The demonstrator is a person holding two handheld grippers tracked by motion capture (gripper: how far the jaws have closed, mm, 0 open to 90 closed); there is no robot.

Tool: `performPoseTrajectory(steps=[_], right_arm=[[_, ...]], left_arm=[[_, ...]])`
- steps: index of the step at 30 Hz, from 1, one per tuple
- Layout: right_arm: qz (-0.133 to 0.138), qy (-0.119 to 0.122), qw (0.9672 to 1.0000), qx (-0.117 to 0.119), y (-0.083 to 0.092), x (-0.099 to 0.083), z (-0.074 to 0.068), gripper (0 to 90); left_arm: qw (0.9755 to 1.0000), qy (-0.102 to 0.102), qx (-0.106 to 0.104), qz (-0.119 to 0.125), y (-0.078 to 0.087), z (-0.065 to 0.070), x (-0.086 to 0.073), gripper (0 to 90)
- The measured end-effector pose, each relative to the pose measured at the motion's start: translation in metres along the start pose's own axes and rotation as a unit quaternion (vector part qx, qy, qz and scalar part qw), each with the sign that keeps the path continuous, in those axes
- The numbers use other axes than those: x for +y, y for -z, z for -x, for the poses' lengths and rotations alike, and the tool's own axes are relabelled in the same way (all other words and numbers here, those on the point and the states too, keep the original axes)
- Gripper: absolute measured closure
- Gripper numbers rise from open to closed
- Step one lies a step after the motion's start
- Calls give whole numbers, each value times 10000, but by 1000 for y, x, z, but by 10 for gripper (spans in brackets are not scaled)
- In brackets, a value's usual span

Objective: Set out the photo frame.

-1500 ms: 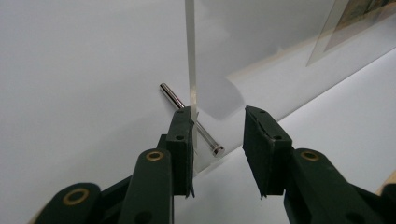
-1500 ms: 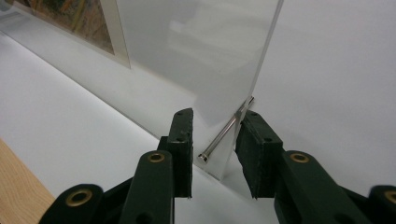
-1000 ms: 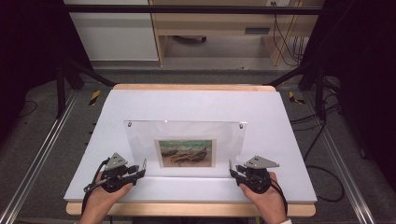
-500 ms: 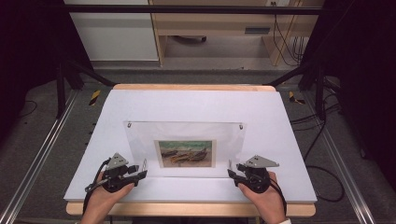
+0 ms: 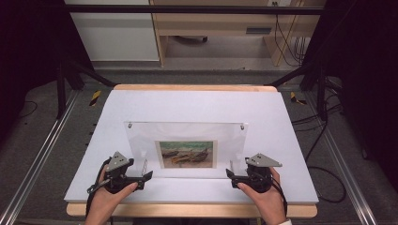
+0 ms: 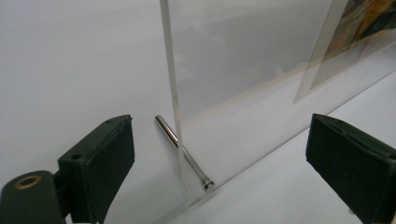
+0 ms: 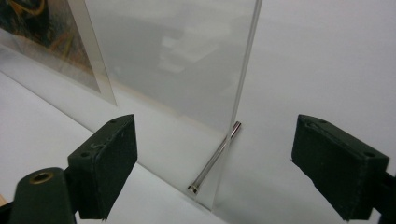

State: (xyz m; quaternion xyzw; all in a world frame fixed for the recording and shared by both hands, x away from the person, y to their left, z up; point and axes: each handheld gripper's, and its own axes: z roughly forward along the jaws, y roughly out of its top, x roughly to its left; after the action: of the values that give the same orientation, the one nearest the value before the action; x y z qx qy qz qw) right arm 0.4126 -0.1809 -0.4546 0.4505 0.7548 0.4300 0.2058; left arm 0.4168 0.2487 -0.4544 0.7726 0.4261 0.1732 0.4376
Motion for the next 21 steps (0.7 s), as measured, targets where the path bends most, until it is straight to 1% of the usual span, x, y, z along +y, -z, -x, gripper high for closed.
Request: performPoseTrajectory(steps=[3,7,8,10,16,18,19,21], right_arm=[[122,-14,9999,-36,3,2,0,135],[261,-13,9996,-66,7,4,0,114],[305,35,9995,-101,7,4,0,107],[361,29,9993,-134,9,5,0,104],[471,14,9987,-175,14,8,1,102],[512,10,9985,-204,16,8,1,102],[523,31,9984,-234,17,8,2,102],[536,-5,9983,-244,19,7,2,100]], left_arm=[[9999,-88,-17,114,3,0,1,65],[9996,-95,-4,250,6,-1,2,61],[9996,-98,-3,283,7,-1,3,61],[9993,-110,5,356,9,-1,3,61],[9983,-184,73,548,15,-2,6,62],[9978,-170,115,627,17,-2,7,68],[9976,-157,118,667,18,-2,7,68],[9973,-145,114,708,19,-2,7,68]])
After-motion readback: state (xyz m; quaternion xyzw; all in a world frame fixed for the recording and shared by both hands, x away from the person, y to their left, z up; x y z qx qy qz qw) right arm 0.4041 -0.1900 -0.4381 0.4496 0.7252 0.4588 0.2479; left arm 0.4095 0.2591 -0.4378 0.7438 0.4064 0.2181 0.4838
